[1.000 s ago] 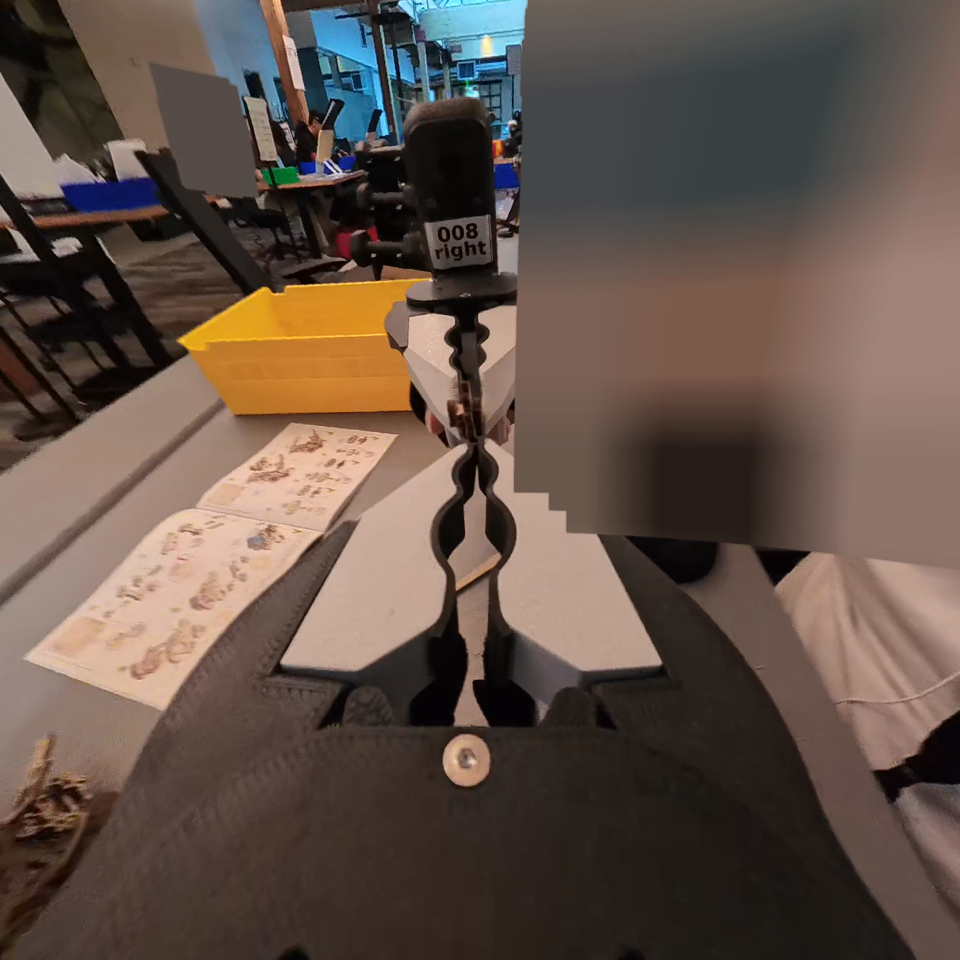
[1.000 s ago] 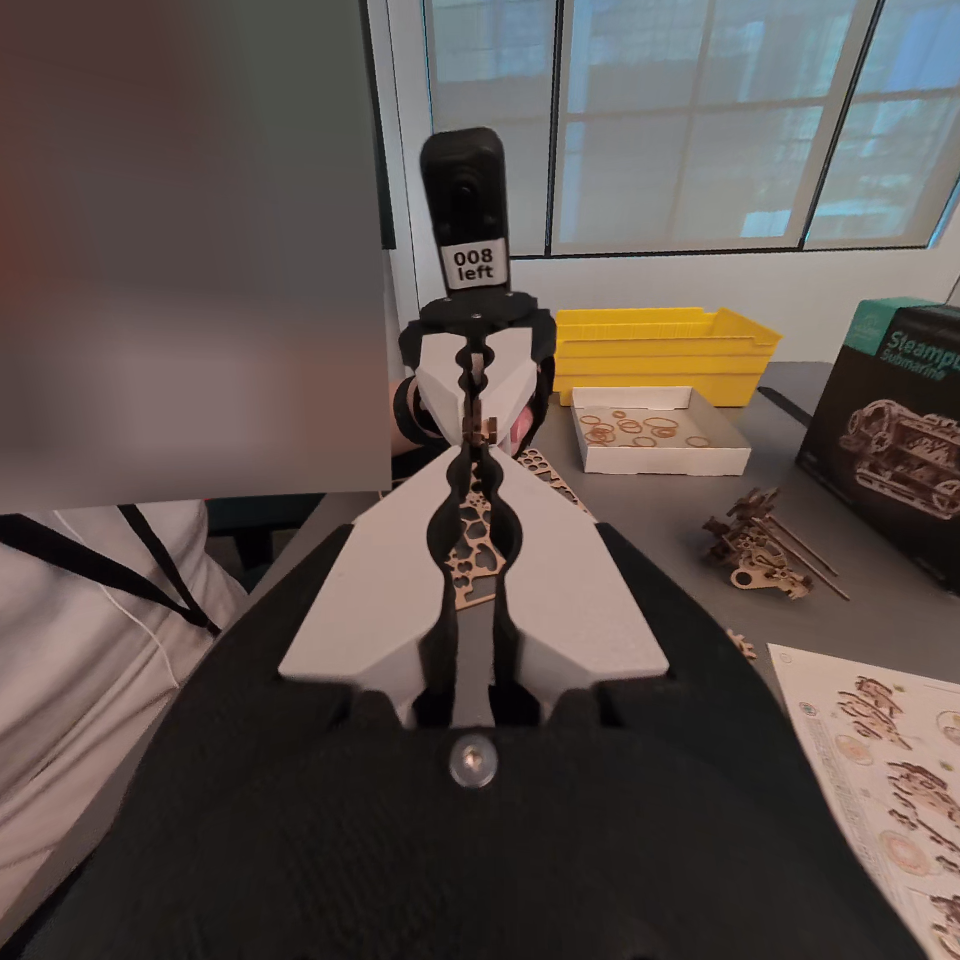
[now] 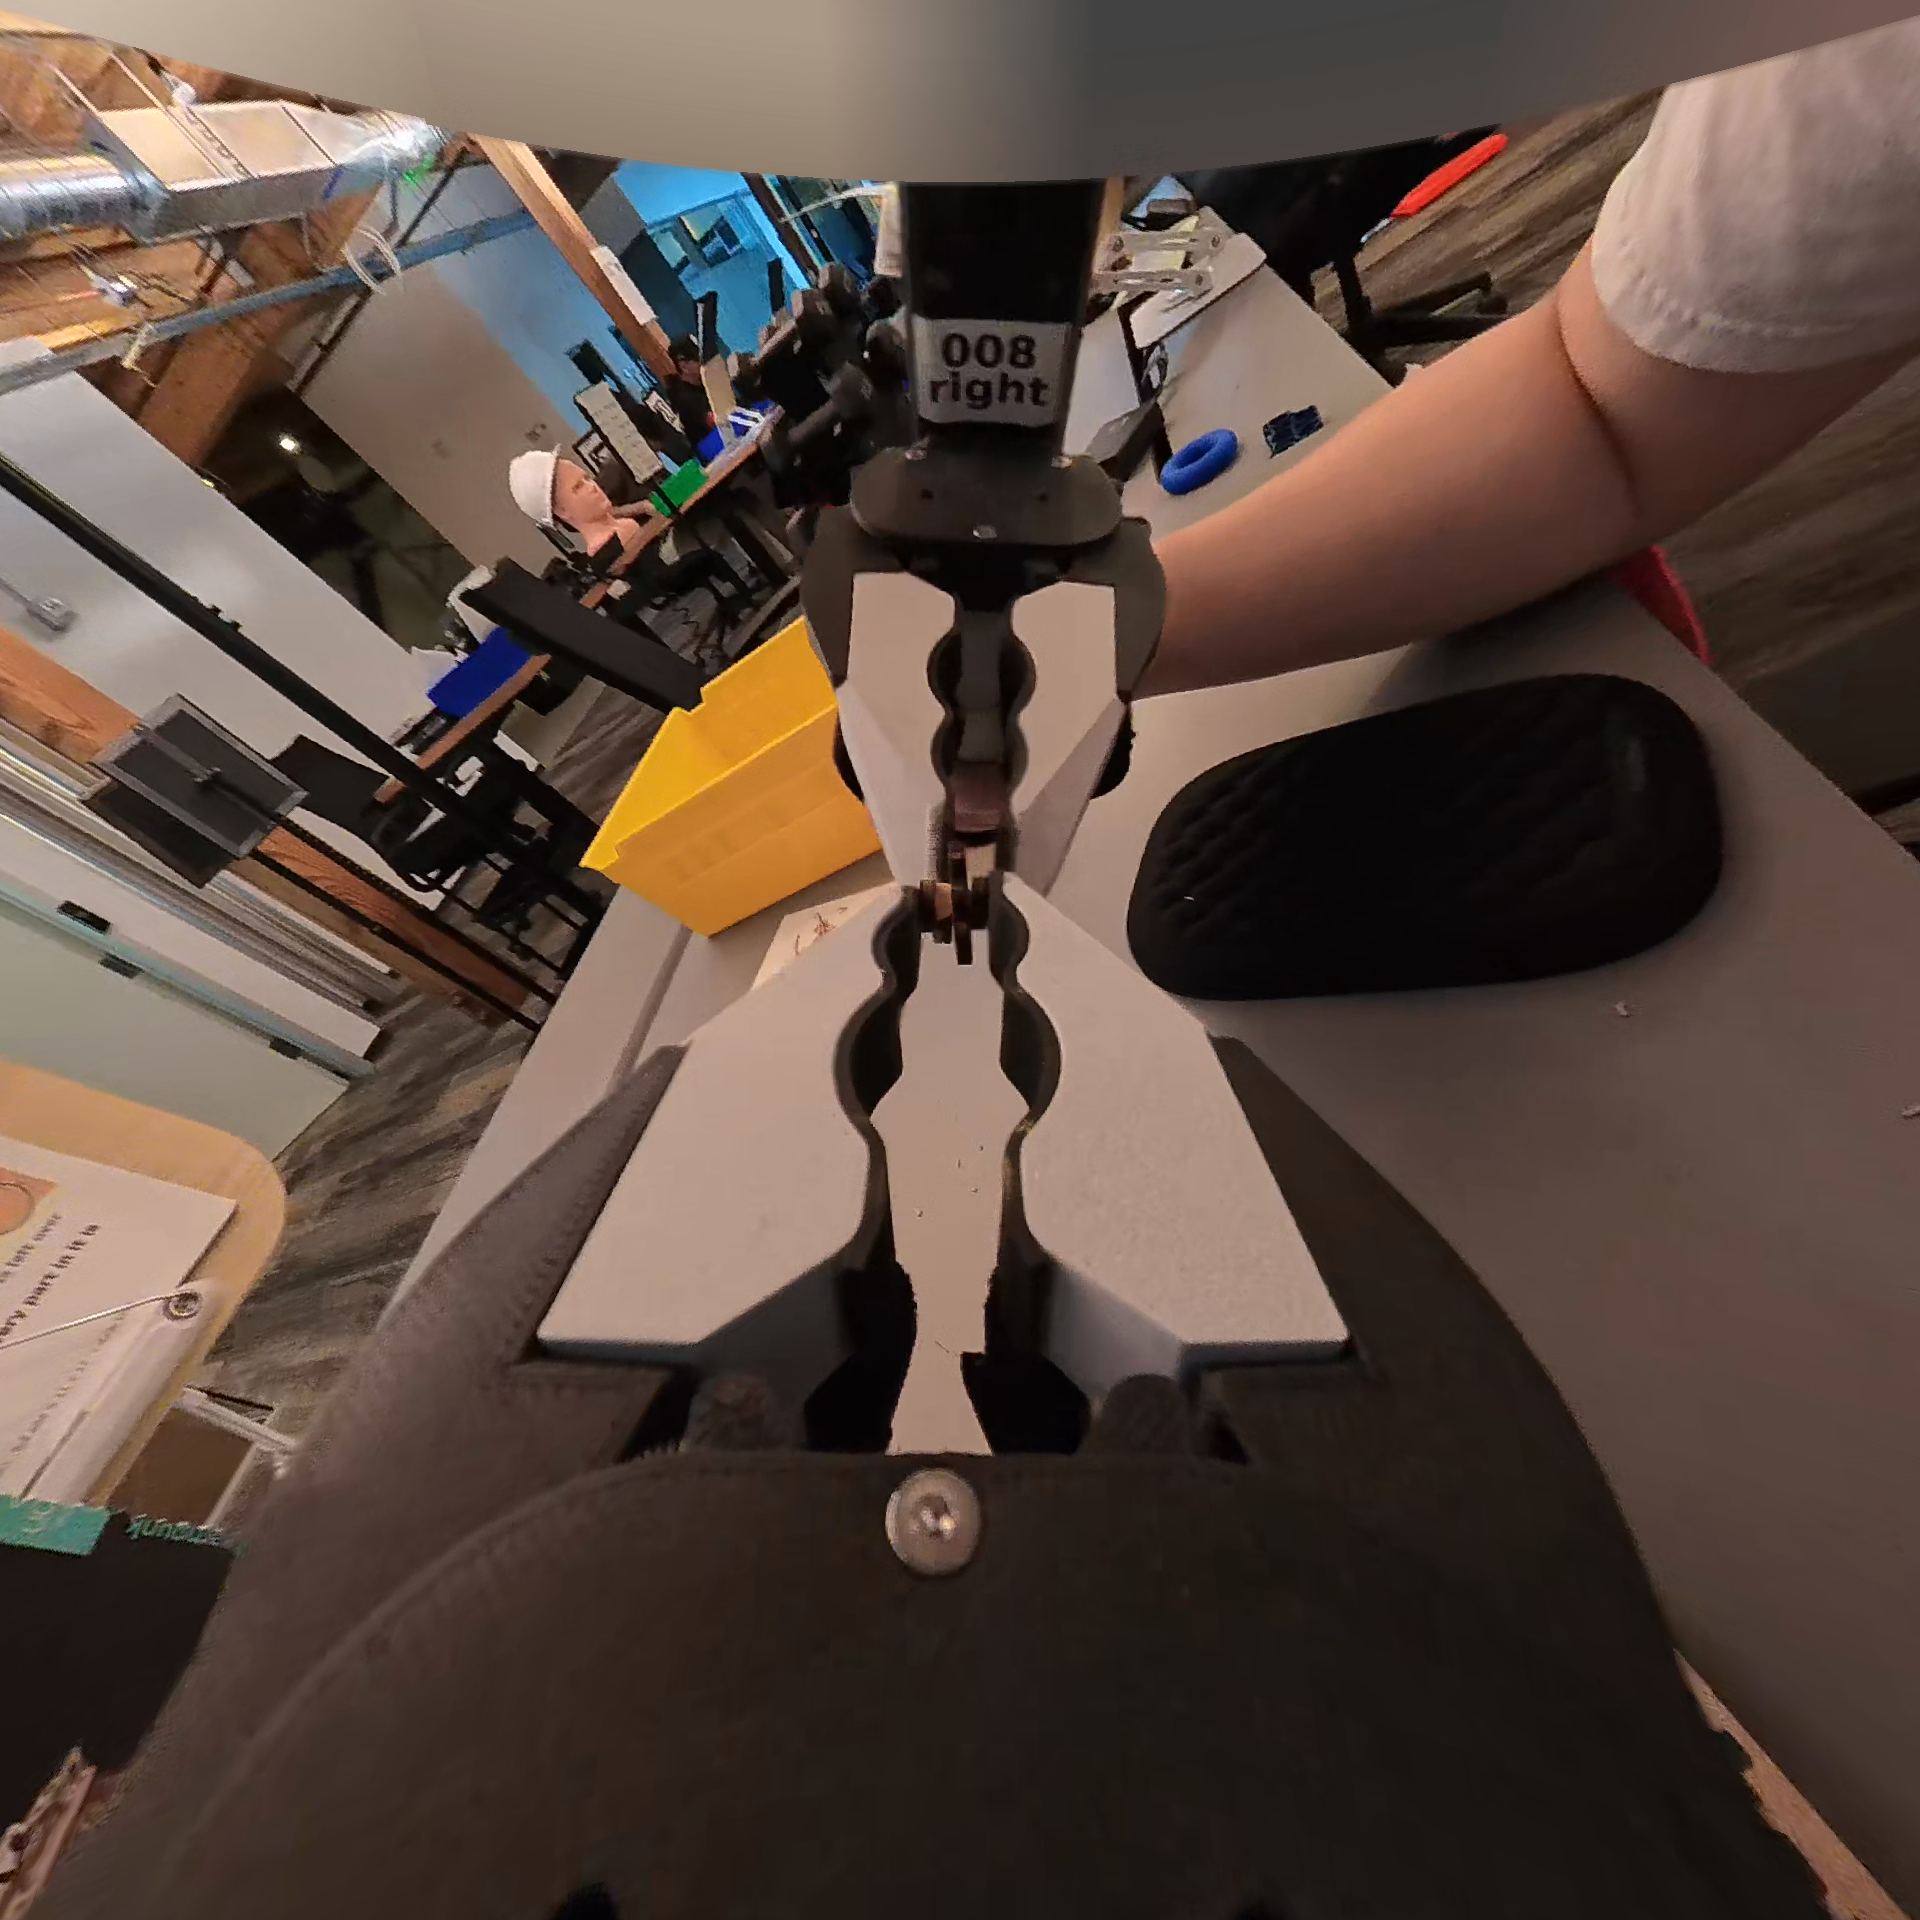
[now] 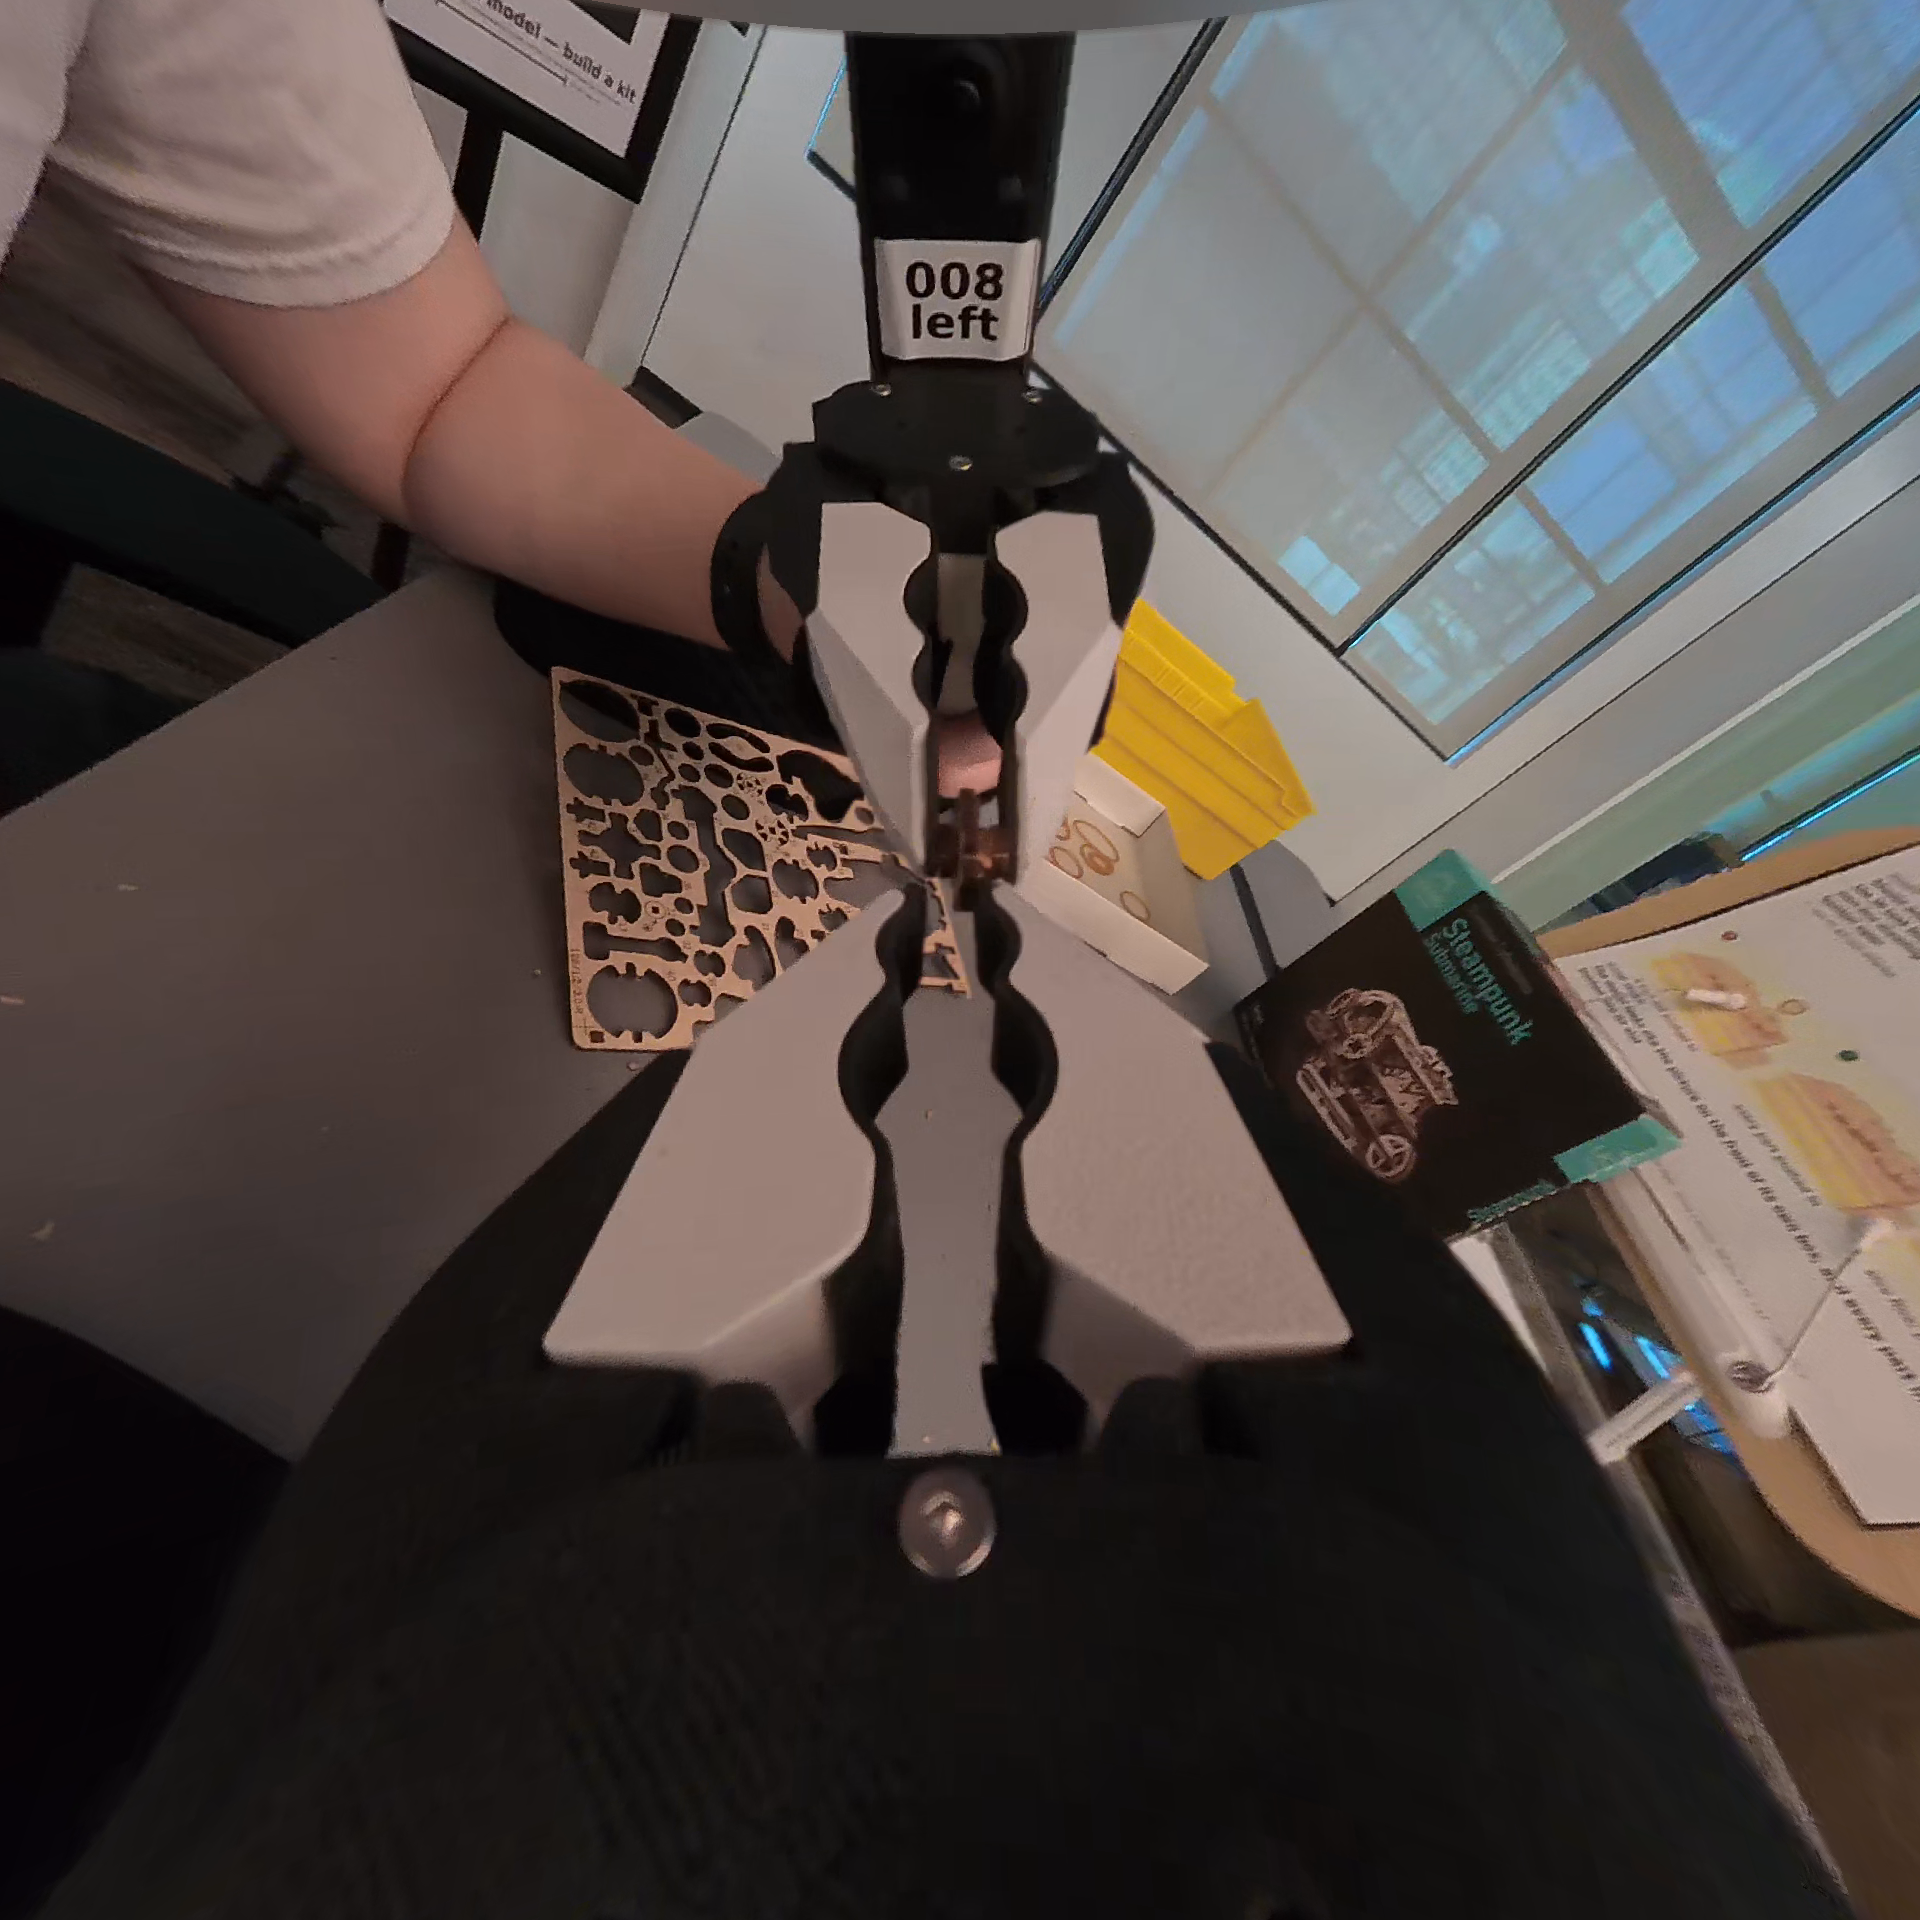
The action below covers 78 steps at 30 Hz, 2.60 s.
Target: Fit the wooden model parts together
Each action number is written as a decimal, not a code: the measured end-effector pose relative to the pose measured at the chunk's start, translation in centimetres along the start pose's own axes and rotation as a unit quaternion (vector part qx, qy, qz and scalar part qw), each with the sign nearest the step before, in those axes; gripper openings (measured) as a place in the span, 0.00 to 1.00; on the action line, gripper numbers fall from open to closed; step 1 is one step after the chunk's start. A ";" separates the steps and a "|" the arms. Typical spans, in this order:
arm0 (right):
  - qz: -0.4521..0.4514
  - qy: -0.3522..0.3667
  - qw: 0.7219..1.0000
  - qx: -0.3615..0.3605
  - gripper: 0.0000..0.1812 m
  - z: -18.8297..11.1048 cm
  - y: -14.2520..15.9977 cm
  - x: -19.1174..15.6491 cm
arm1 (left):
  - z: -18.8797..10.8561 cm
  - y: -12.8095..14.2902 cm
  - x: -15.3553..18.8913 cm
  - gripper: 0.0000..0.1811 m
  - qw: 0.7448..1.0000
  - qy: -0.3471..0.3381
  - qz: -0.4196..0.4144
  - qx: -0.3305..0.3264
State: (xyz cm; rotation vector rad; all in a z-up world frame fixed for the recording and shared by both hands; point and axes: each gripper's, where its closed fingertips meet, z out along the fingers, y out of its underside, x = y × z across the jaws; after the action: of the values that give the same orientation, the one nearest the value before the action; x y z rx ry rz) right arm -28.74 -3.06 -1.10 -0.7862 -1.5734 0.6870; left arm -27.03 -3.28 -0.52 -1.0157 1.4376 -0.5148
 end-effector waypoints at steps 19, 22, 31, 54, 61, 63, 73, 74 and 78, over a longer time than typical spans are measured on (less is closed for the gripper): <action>0.028 -0.020 0.999 0.011 0.01 -0.6 -0.5 -0.1 | -0.1 0.2 0.5 0.06 1.000 0.022 -0.011 0.007; 0.028 -0.018 0.999 0.011 0.01 -0.5 -0.4 -0.1 | -0.1 0.3 0.5 0.06 1.000 0.024 -0.016 0.006; 0.056 -0.019 0.998 0.035 0.01 -1.1 -0.8 0.4 | -0.7 0.6 0.0 0.01 0.999 0.024 -0.027 0.006; 0.070 -0.037 0.997 -0.025 0.06 -0.2 0.9 -0.4 | -0.2 2.2 0.9 0.00 0.998 0.050 -0.016 -0.032; 0.230 -0.116 0.966 -0.010 0.11 -0.8 3.3 -1.2 | 0.6 5.5 2.3 0.00 0.992 0.058 0.073 -0.088; 0.307 -0.121 0.944 -0.013 0.08 -0.8 4.7 -0.6 | 1.1 7.0 3.3 0.00 0.983 0.070 0.125 -0.112; 0.333 -0.221 0.897 -0.189 0.05 0.2 10.2 -6.5 | 2.4 11.4 6.9 0.01 0.944 0.128 0.242 -0.183; 0.331 -0.225 0.896 -0.195 0.05 0.3 10.3 -6.7 | 2.3 11.6 6.9 0.01 0.942 0.128 0.247 -0.188; 0.331 -0.231 0.890 -0.213 0.06 0.4 10.9 -7.4 | 2.5 12.3 7.5 0.01 0.932 0.137 0.270 -0.197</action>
State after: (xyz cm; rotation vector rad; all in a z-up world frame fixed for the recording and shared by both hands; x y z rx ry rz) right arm -27.36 -2.42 -14.17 -1.6243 -1.9235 1.0934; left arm -27.11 -2.48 -15.08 -0.8165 2.0379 0.0458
